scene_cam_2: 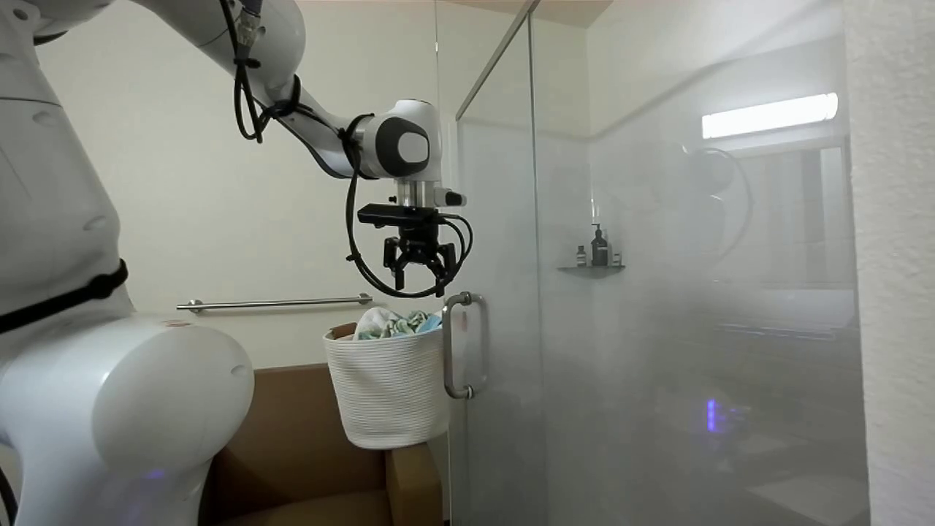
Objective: Close the glass shower door
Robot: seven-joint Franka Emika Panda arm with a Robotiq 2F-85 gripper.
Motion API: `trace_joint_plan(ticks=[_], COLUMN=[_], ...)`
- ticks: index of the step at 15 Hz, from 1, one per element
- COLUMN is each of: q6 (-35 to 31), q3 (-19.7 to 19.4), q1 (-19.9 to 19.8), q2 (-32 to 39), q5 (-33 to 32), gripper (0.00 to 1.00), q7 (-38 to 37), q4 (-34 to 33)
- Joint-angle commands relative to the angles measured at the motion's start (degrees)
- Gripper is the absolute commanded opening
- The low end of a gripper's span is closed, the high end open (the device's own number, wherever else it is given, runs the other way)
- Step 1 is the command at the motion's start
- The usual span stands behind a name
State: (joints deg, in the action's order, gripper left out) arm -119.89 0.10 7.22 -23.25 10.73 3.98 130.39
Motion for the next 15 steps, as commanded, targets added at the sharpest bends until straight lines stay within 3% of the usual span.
trace_joint_plan(ticks=[1,9,15], q6=[-1.36,-8.58,-18.58], q3=[0.51,0.46,0.3], q1=[-0.59,-0.16,0.53], q2=[-0.02,-0.15,0.03], q5=[0.27,0.96,1.23], gripper=[1.0,1.0,1.0], q7=[1.15,1.92,2.88], q4=[0.23,1.5,3.47])
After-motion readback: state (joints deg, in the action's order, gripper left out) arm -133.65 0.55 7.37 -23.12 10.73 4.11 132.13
